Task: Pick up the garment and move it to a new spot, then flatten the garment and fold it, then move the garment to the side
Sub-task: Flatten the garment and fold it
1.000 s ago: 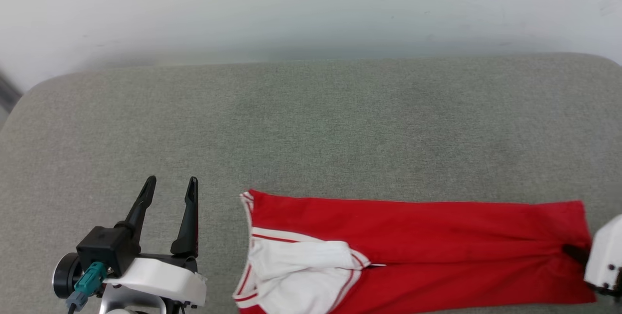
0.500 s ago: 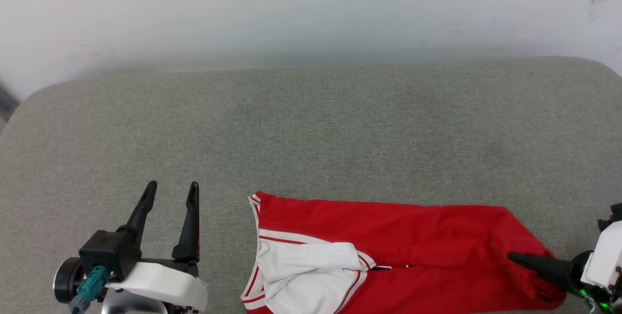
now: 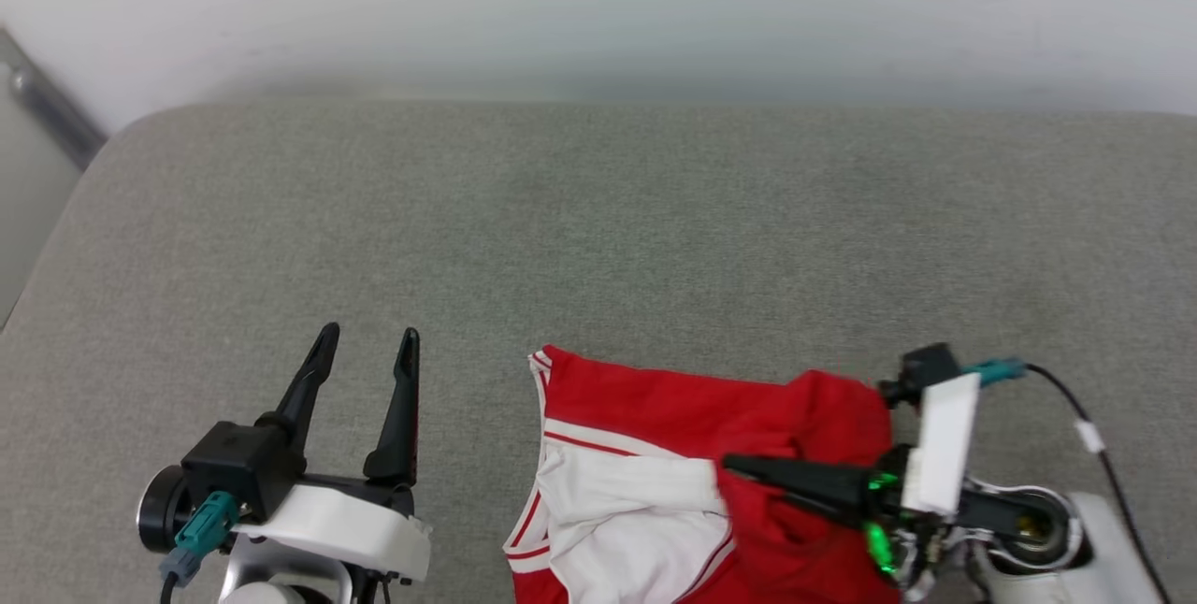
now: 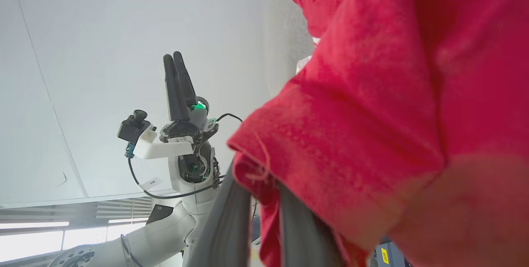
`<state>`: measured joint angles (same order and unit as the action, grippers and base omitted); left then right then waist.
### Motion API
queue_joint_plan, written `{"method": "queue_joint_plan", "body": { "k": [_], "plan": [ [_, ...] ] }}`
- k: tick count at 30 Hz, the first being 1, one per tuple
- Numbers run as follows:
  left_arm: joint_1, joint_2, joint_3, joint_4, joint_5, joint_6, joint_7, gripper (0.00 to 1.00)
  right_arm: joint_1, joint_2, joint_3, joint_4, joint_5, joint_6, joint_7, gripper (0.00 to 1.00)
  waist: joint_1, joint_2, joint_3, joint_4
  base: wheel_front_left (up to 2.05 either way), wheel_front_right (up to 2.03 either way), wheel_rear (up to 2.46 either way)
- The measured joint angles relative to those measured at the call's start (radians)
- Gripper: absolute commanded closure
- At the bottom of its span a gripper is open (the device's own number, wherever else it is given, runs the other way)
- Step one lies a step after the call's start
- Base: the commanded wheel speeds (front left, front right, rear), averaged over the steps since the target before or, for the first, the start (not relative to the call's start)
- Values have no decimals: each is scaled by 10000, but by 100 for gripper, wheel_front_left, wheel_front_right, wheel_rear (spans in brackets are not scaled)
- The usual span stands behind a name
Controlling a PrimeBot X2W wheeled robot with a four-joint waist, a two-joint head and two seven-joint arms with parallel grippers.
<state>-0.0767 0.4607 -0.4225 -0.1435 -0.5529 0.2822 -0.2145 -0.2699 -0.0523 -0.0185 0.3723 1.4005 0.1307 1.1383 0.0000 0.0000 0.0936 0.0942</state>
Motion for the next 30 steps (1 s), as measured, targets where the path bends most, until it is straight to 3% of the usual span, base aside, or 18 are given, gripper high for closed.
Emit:
{"method": "queue_joint_plan", "body": {
  "k": [7, 14, 15, 16, 24, 30],
  "plan": [
    [-461, -284, -153, 205, -6, -268, -107, 0, -659, 10, 2642, 414, 623, 0, -1243, 100, 0, 0, 508, 403, 0, 0, 0],
    [-806, -550, -253, 502, -42, -525, -263, 0, -1361, 15, 3883, 727, 1064, 0, -2452, 99, 1, 0, 1081, 783, 0, 0, 0],
    [-835, -579, -253, 531, -40, -537, -268, 0, -1432, 15, 3971, 754, 941, 0, -2646, 56, 1, 0, 1152, 823, 0, 0, 0],
    [-859, -602, -253, 560, -33, -564, -282, 0, -1499, 17, 4061, 798, 819, 0, -2805, 0, 1, 0, 1221, 857, 0, 0, 0],
    [-974, -667, -215, 746, 35, -686, -362, 0, -1773, -140, 4711, 274, -479, 0, -3795, 0, 1, 0, 1420, 872, 0, 0, 0],
    [-975, -667, -213, 836, 35, -708, -368, 0, -2049, -1200, 5889, -980, -2951, 0, -5219, 0, 1, 0, 1190, 649, 0, 0, 0]
  ]
}}
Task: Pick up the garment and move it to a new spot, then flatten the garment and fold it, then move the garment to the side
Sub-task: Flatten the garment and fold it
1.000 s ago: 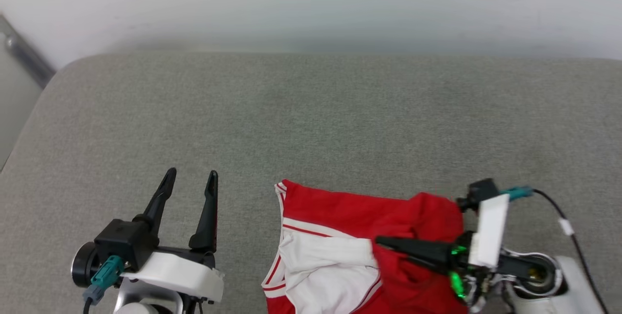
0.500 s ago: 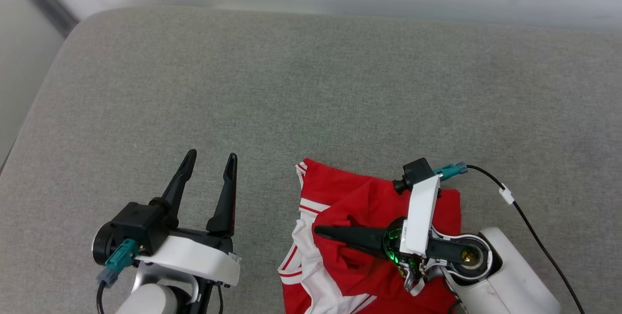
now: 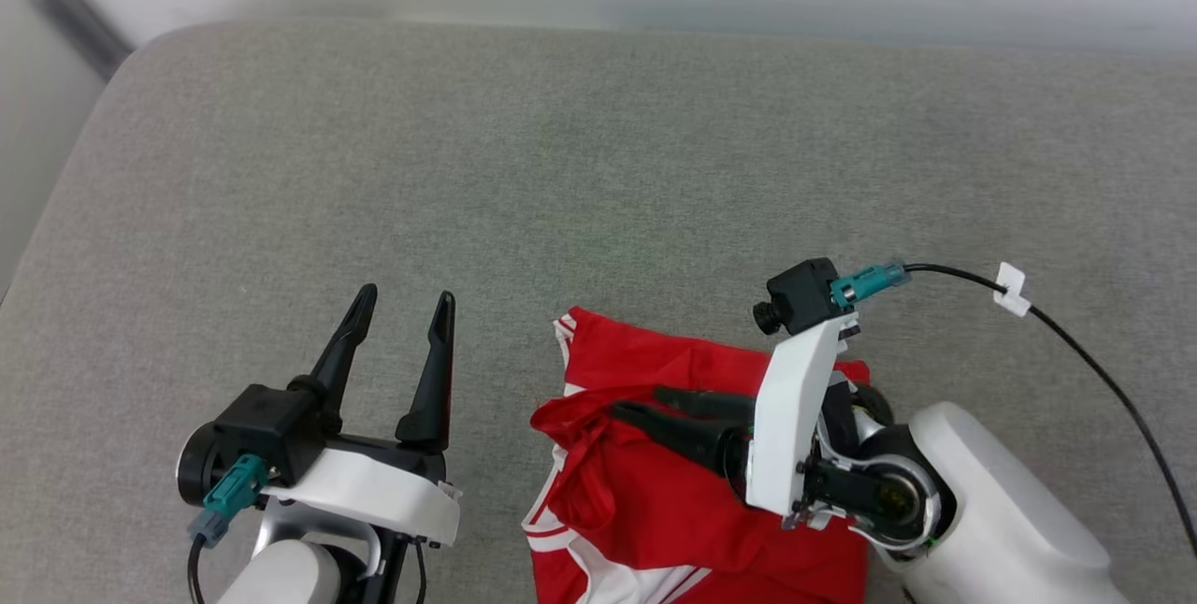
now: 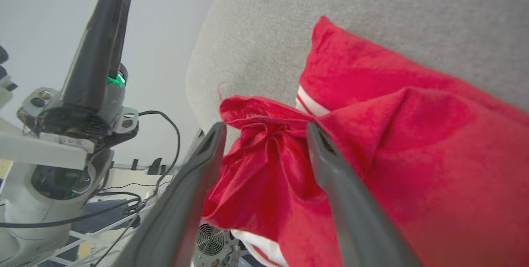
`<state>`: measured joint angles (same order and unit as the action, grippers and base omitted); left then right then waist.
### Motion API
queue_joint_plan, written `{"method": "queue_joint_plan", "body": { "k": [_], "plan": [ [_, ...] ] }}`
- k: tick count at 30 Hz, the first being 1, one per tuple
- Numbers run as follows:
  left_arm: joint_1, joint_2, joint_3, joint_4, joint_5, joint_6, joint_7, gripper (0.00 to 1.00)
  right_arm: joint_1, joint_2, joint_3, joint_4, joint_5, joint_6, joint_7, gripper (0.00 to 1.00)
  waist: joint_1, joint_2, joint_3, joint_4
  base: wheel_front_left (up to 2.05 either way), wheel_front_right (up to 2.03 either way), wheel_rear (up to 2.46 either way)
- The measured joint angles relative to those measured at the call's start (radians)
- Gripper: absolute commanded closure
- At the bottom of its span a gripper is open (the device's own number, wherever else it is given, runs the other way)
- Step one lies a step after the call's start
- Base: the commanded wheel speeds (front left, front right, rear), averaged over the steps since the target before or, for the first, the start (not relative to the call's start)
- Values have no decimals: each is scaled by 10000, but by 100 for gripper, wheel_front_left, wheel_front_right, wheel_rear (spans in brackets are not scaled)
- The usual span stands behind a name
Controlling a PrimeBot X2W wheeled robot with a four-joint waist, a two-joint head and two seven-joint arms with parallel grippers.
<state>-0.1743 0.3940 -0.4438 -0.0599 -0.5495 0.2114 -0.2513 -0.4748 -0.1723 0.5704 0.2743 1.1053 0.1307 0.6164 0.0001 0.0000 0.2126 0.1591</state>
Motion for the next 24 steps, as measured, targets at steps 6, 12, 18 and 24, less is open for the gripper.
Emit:
{"method": "queue_joint_plan", "body": {
  "k": [6, 12, 18, 24],
  "plan": [
    [81, 56, 46, -8, 13, 98, -27, 0, -60, -1093, 150, -303, -2638, 0, -1442, 0, 0, 0, -323, -342, 0, 0, 0],
    [401, 205, 272, -23, 54, 324, -44, 0, 563, -1544, -1406, -453, -5035, 2, -2853, 0, -1, 0, -684, -744, 0, 0, 0],
    [846, 272, 518, -13, 25, 543, -71, 0, 1698, -1367, -3567, -1166, -6909, 0, -4368, 0, -1, 0, -1089, -1221, 0, 0, 0],
    [1325, 249, 698, 36, 27, 637, -86, 0, 2792, -690, -5003, -2230, -8038, 2, -5459, 0, -1, 0, -1605, -1607, 0, 0, 0]
  ]
}}
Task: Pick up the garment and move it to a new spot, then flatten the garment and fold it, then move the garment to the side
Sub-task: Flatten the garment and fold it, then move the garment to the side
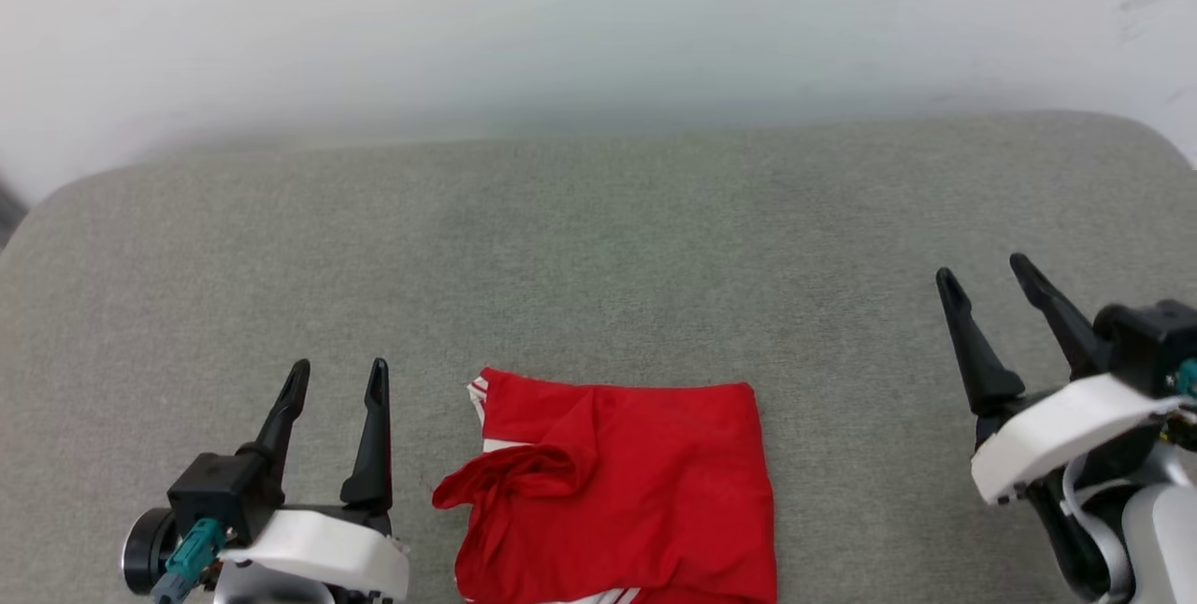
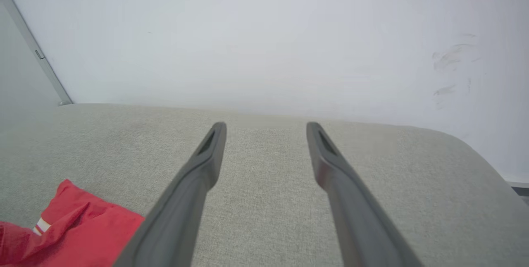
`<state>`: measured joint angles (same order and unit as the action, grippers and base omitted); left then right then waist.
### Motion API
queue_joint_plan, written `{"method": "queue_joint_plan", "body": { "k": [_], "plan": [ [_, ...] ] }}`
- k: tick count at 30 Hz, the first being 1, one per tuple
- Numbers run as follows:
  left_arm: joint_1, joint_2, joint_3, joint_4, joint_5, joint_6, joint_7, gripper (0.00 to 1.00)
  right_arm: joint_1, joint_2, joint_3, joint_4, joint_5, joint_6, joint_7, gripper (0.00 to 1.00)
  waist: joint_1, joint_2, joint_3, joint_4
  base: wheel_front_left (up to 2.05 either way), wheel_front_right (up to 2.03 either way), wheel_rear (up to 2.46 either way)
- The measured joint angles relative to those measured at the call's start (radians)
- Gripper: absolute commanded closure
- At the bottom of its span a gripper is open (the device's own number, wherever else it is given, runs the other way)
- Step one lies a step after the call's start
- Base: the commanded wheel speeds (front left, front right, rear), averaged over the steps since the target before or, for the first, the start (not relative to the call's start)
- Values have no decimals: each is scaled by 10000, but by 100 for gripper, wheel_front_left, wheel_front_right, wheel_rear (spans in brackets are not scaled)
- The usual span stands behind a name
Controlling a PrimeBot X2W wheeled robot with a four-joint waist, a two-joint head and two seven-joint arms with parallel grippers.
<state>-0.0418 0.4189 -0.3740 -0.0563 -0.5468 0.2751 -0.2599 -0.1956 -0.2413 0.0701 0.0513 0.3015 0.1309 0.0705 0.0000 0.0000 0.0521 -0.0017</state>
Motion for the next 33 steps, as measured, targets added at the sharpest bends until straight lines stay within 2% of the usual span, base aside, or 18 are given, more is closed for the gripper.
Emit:
{"method": "queue_joint_plan", "body": {
  "k": [12, 19, 24, 28, 33],
  "plan": [
    [795, 63, 291, 38, 295, 113, -15, 0, 1927, 890, -199, -1430, -934, 0, -357, 0, 0, 0, -659, -421, 0, 0, 0],
    [858, 8, 556, 79, 422, 150, -17, 0, 2121, 1141, -121, -1668, -1028, 0, -351, 0, 0, 0, -544, -487, 0, 0, 0],
    [852, -58, 640, 142, 514, 17, -17, 0, 2083, 1170, -155, -1668, -988, 0, -360, 0, 0, 0, -476, -477, 0, 0, 0],
    [718, -192, 756, 132, 625, -48, -17, 0, 2065, 1212, -451, -1645, -746, 0, -205, 0, 0, 0, -355, -397, 0, 0, 0],
    [520, -462, 976, 86, 800, -307, -19, 0, 2068, 779, -1126, -1028, 976, -2, 1197, 0, 0, 0, -31, -102, 0, 0, 0]
  ]
}}
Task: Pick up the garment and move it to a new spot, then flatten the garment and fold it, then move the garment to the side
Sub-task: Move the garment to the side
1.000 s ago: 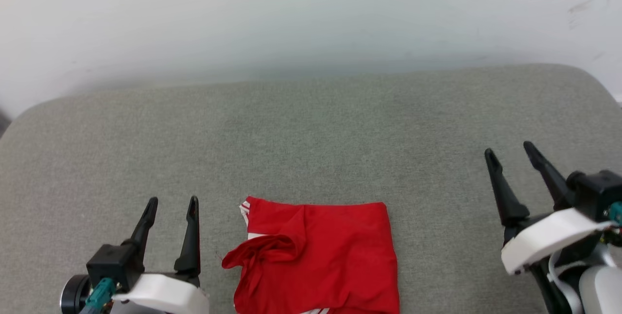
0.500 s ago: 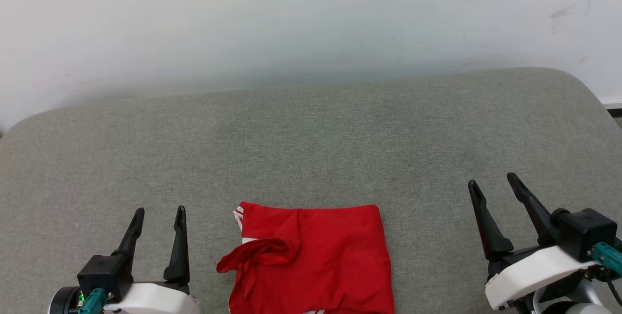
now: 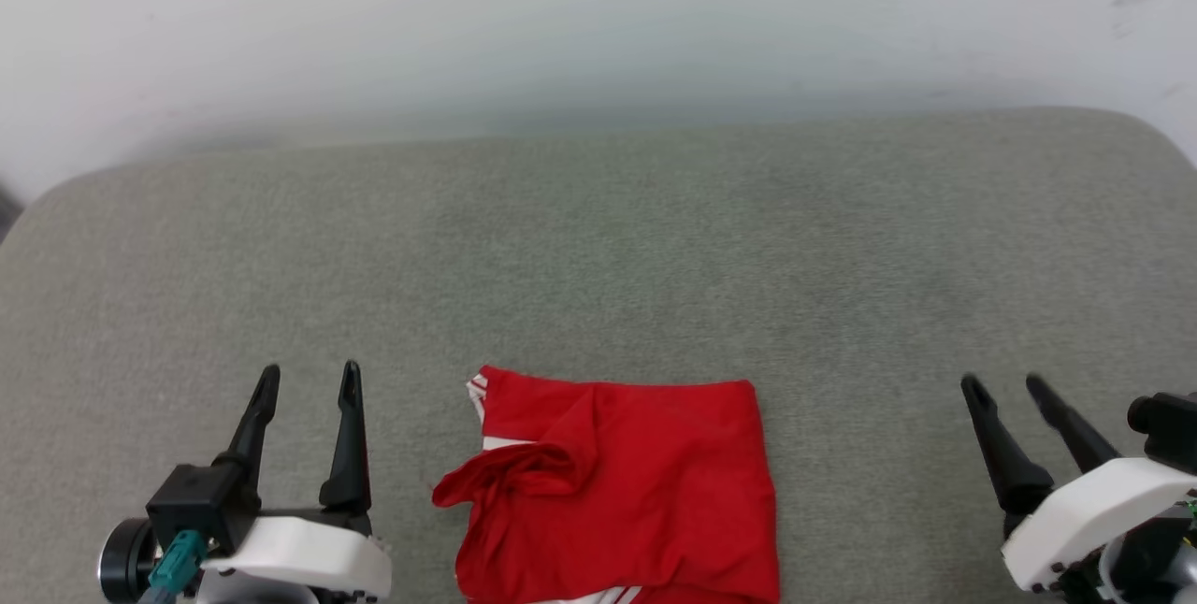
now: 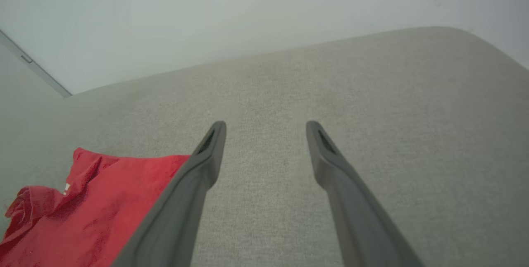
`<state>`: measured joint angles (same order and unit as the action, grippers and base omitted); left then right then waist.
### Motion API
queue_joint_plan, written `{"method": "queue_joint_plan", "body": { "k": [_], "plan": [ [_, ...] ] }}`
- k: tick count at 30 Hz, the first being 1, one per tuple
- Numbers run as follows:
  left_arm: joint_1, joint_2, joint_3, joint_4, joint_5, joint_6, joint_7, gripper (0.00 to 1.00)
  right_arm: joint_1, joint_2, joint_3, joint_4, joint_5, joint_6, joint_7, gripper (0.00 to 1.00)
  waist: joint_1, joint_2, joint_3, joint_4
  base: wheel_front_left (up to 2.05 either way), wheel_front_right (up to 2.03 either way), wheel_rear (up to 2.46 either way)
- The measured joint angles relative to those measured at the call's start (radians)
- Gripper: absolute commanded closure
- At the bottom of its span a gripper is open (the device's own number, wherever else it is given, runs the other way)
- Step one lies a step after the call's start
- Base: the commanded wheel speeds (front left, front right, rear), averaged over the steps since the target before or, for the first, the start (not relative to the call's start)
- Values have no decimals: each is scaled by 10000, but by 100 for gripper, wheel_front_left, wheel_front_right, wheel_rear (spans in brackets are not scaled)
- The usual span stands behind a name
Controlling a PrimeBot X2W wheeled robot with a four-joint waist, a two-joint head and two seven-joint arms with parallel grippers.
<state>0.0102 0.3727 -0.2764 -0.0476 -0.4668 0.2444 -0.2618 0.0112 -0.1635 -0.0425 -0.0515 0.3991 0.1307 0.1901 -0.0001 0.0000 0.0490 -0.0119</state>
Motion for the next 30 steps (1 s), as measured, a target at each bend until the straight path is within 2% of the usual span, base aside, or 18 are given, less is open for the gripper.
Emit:
{"method": "queue_joint_plan", "body": {
  "k": [5, 8, 12, 17, 22, 23, 24, 25, 30],
  "plan": [
    [-353, -372, 226, -42, 290, -259, -12, 0, -116, -897, 190, 917, 1588, 0, 2038, 0, 0, 0, 407, 404, 0, 0, 0],
    [-570, -625, 330, -12, 497, -500, -12, 0, -266, -1114, 633, 1239, 2336, 0, 2928, 0, 1, 0, 691, 723, 0, 0, 0],
    [-727, -993, 522, 117, 669, -784, -10, 0, -529, -1108, 1312, 1513, 3104, 0, 3626, 0, 1, 0, 1100, 1175, 0, 0, 0],
    [-894, -1298, 709, 372, 943, -1185, -12, 0, -1155, -842, 2042, 1891, 3933, 2, 3965, 0, 2, 0, 1617, 1674, 0, 0, 0],
    [-1025, -1513, 890, 581, 1200, -1509, -12, 0, -1574, -803, 2314, 2456, 4458, 17, 4575, 0, 1, 0, 1948, 2063, 0, 0, 0],
    [-1034, -1555, 928, 617, 1223, -1569, -12, 0, -1628, -811, 2334, 2523, 4487, 27, 4633, 51, 1, 0, 1983, 2116, 0, 0, 0],
    [-1054, -1590, 965, 663, 1267, -1609, -12, 0, -1670, -819, 2351, 2575, 4541, 29, 4654, 78, 1, 0, 2003, 2158, 0, 0, 0],
    [-1071, -1626, 1011, 702, 1312, -1655, -12, 0, -1695, -819, 2385, 2615, 4585, 27, 4660, 100, 1, 0, 1997, 2186, 0, 0, 0],
    [-1055, -1728, 1229, 851, 1494, -1825, -12, 0, -1734, -777, 2803, 2656, 4742, 10, 4658, 100, 1, -1, 1777, 2126, 0, 0, 0]
  ]
}}
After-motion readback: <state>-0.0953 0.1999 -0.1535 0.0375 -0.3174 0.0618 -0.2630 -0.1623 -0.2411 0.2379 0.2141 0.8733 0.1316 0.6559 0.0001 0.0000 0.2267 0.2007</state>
